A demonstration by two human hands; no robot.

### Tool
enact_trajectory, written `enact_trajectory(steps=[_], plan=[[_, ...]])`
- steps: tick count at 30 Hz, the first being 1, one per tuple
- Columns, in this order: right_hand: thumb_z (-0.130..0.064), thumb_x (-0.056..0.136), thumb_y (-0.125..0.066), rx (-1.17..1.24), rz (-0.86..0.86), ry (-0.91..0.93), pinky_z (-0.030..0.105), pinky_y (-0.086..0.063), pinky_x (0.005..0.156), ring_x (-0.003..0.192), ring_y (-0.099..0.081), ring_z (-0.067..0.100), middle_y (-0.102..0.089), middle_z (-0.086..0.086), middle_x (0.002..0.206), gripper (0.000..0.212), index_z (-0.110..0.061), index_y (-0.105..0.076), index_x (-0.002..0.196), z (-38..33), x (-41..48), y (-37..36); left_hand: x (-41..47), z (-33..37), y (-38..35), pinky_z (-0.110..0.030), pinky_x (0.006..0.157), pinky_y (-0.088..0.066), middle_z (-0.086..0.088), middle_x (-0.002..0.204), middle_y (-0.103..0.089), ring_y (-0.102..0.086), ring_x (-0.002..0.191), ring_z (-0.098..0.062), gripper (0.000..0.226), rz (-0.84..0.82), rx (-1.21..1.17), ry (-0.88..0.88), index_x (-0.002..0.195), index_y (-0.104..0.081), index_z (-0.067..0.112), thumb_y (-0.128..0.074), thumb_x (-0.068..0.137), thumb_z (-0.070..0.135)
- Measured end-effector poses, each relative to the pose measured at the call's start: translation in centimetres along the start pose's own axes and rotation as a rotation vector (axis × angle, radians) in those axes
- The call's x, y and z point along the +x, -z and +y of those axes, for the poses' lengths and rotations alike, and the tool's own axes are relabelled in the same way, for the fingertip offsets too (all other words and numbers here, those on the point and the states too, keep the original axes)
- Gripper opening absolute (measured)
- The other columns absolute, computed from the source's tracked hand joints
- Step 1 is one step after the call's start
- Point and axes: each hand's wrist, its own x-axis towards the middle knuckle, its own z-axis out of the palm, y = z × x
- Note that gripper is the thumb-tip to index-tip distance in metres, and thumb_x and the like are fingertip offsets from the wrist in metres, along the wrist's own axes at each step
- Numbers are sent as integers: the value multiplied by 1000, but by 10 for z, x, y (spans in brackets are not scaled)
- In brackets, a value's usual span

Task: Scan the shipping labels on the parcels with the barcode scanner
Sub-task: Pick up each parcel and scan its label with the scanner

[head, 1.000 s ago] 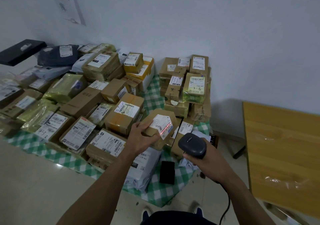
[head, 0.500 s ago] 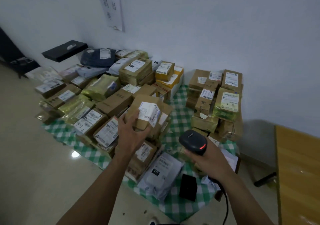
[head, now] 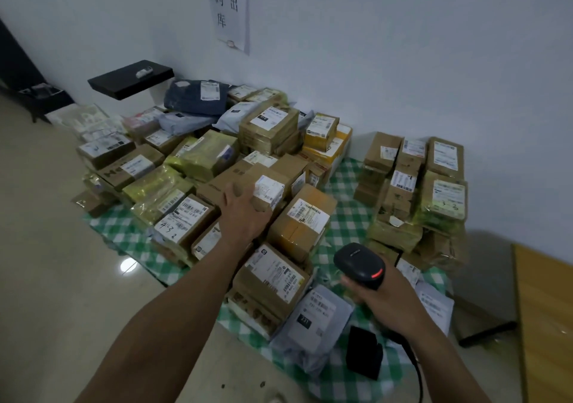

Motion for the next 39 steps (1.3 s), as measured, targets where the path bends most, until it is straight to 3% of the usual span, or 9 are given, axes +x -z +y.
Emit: enact_trajectory(steps=[6, 11, 14, 17, 21, 26, 32, 35, 39], plan=[[-46, 82, -84, 61, 57, -79, 17, -47, 57, 64, -66, 2, -72, -10, 86, 48, -40, -61, 123, 14, -8, 13, -29, 9, -28, -60, 123, -8, -7, 171, -7, 6, 157, -34, 75, 72, 41, -113, 153, -43, 31, -65, 89, 62], [-43, 82, -85, 66, 141, -159, 50, -60, 76, 75, -74, 25, -76, 0, 80, 42, -29, -66, 116, 44, -23, 40, -89, 52, -75, -44, 112, -42, -1, 152, -40, -37, 140, -24, 41, -59, -194, -285, 133, -61, 29, -68, 95, 41], [-53, 78, -84, 60, 213, -199, 50, -60, 84, 83, -75, 21, -77, -3, 95, 53, -27, -67, 121, 62, -37, 61, -130, 82, -113, -28, 103, -44, 4, 138, -50, -50, 123, -13, 35, -320, -226, -308, 131, -64, 25, -66, 97, 35], [-30, 87, -84, 82, 240, -258, 56, -59, 82, 78, -75, 24, -76, 7, 96, 36, -16, -69, 117, 89, -52, 85, -162, 105, -161, -20, 95, -41, 2, 132, -59, -56, 117, -12, 38, -461, -214, -301, 131, -66, 20, -67, 94, 29], [-26, 90, -81, 43, 246, -332, 42, -58, 67, 69, -75, 14, -76, 6, 87, 28, -16, -69, 113, 119, -73, 114, -193, 124, -218, -35, 82, -48, -3, 97, -64, -63, 99, -27, 21, -669, -224, -233, 107, -66, -2, -59, 94, 13], [-31, 92, -79, 30, 234, -398, 33, -57, 64, 68, -75, 14, -76, -5, 78, 17, -25, -69, 104, 150, -90, 145, -230, 126, -287, -30, 112, -39, -2, 144, -53, -52, 131, -20, 45, -745, -104, -161, 141, -56, 13, -64, 100, 29], [-24, 96, -74, 29, 184, -413, 12, -42, 46, 61, -70, 5, -71, -17, 65, 17, -36, -63, 90, 167, -99, 174, -249, 141, -324, -30, 120, -26, -14, 167, -22, -28, 151, -27, 62, -696, 131, -187, 161, -20, 9, -45, 110, 33], [-26, 94, -76, 43, 178, -424, 12, -44, 48, 66, -72, 5, -73, -19, 71, 19, -39, -63, 97, 179, -99, 182, -255, 153, -337, -34, 119, -31, -18, 170, 1, -28, 152, -31, 75, -733, 215, -133, 165, -7, 13, -50, 108, 36], [-33, 90, -80, 75, 182, -433, 21, -50, 62, 71, -75, 8, -76, -14, 86, 27, -40, -60, 107, 188, -98, 186, -256, 152, -353, -36, 100, -48, -15, 162, -18, -51, 132, -29, 94, -673, 253, -71, 164, 0, 16, -66, 100, 33]])
